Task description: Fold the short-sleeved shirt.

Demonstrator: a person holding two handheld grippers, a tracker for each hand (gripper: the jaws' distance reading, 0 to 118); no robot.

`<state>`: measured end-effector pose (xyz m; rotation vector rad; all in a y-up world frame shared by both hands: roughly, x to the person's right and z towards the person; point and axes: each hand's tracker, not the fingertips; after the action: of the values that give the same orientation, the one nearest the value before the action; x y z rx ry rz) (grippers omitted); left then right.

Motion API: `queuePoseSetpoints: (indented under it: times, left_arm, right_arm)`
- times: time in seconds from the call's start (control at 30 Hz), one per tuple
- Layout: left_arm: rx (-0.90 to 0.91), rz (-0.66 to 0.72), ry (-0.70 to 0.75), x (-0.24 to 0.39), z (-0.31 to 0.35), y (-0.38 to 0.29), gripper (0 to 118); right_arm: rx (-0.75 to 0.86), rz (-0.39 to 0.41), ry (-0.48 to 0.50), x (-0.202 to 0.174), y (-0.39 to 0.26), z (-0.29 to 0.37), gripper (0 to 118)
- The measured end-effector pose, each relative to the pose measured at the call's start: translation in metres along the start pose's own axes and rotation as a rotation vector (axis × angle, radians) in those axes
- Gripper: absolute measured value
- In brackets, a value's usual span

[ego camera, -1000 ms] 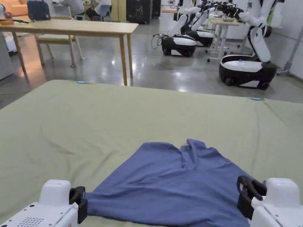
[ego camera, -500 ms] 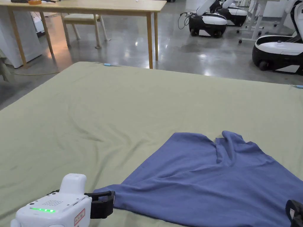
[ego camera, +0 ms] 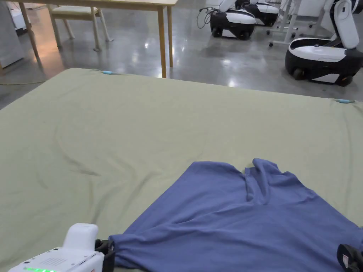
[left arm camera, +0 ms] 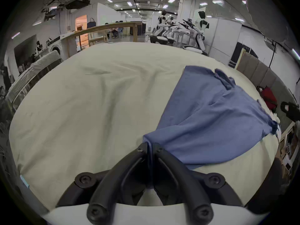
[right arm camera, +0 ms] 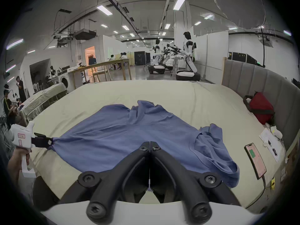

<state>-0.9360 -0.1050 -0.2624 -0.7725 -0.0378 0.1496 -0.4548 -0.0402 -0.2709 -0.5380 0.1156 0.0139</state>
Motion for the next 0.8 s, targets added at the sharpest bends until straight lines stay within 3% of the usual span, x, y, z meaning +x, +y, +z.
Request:
queuePoseSetpoints:
  times: [0.13, 0.2, 0.27, 0.3, 0.33, 0.37, 0.4, 0.47, 0.7, 0.77, 0.8]
  left_arm:
    - [0.069, -0.037, -0.031, 0.017, 0.030, 0.014, 4]
    - [0.085, -0.037, -0.049, 0.023, 0.036, 0.018, 4]
    - [0.092, -0.029, -0.064, 0.035, 0.041, 0.023, 4]
    - [0.086, -0.026, -0.070, 0.039, 0.040, 0.024, 4]
    - [0.085, -0.023, -0.069, 0.042, 0.039, 0.025, 4]
    - [0.082, -0.021, -0.068, 0.045, 0.038, 0.025, 4]
    - [0.075, -0.017, -0.068, 0.044, 0.036, 0.027, 4]
    - [0.055, 0.005, -0.070, 0.046, 0.032, 0.027, 4]
    - [-0.055, 0.097, -0.038, 0.035, 0.012, 0.020, 4]
    - [-0.069, 0.100, -0.030, 0.036, 0.009, 0.020, 4]
    - [-0.074, 0.096, -0.027, 0.031, 0.007, 0.019, 4]
  right_arm:
    - [-0.018, -0.004, 0.016, 0.029, 0.032, -0.039, 1]
    - [-0.037, 0.074, -0.015, 0.041, 0.050, -0.069, 1]
    - [-0.076, 0.121, 0.014, 0.057, 0.068, -0.111, 5]
    - [-0.129, 0.123, 0.036, 0.064, 0.075, -0.135, 26]
    - [-0.195, 0.115, 0.045, 0.070, 0.079, -0.160, 85]
    - [-0.250, 0.111, 0.035, 0.077, 0.082, -0.186, 117]
    - [-0.207, 0.121, 0.030, 0.083, 0.082, -0.204, 118]
    - [-0.281, 0.133, -0.034, 0.091, 0.080, -0.241, 116]
    - [-0.418, 0.092, -0.016, 0.096, 0.059, -0.292, 113]
    - [-0.360, 0.088, -0.032, 0.083, 0.061, -0.272, 82]
    - [-0.371, 0.079, -0.005, 0.078, 0.062, -0.266, 76]
